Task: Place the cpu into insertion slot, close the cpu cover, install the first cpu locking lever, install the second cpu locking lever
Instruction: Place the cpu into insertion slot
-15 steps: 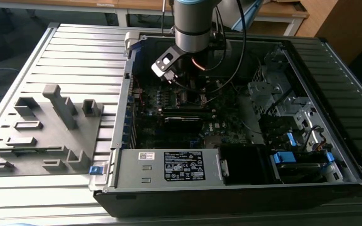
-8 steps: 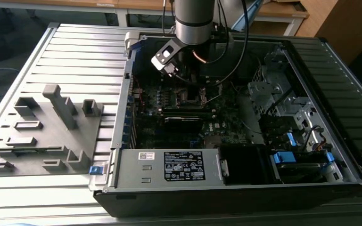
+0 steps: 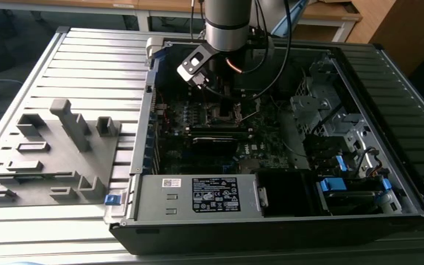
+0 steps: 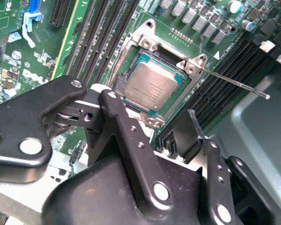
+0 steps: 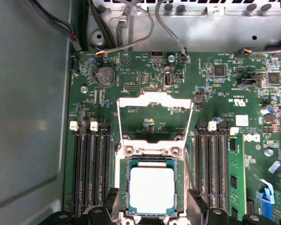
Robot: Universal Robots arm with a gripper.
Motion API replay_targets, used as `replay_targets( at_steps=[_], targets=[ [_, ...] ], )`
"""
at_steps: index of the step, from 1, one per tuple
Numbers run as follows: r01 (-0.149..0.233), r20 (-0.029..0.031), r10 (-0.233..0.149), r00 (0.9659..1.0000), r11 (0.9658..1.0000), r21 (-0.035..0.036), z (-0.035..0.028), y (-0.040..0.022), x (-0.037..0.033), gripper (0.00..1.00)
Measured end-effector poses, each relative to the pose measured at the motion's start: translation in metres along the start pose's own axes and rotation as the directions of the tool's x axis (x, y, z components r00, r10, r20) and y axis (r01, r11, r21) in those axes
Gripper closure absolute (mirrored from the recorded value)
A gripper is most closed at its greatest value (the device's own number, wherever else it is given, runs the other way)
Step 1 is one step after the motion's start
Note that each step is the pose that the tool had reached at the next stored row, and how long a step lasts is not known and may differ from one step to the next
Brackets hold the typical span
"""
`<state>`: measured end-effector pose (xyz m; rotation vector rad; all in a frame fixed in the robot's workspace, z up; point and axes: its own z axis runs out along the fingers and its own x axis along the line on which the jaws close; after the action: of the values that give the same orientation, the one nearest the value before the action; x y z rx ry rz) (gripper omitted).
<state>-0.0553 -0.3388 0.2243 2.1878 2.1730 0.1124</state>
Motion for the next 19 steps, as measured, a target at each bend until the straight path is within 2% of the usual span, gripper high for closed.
replay_targets(
  at_steps=[9, 12, 13, 16, 18, 19],
  targets=[
    [0.000, 0.0000, 0.000, 1.0000, 1.0000, 0.0000, -0.0002, 0.0000, 0.0000, 0.34],
    [0.000, 0.0000, 0.000, 1.0000, 1.0000, 0.0000, -0.0003, 0.0000, 0.0000, 0.53],
    [0.000, 0.0001, 0.000, 1.0000, 1.0000, 0.0000, -0.0003, 0.0000, 0.0000, 0.53],
    [0.000, 0.0000, 0.000, 1.0000, 1.0000, 0.0000, -0.0004, 0.0000, 0.0000, 0.70],
    [0.000, 0.0000, 0.000, 1.0000, 1.0000, 0.0000, -0.0004, 0.0000, 0.0000, 0.70],
    [0.000, 0.0000, 0.000, 1.0000, 1.0000, 0.0000, -0.0004, 0.0000, 0.0000, 0.76]
  ],
)
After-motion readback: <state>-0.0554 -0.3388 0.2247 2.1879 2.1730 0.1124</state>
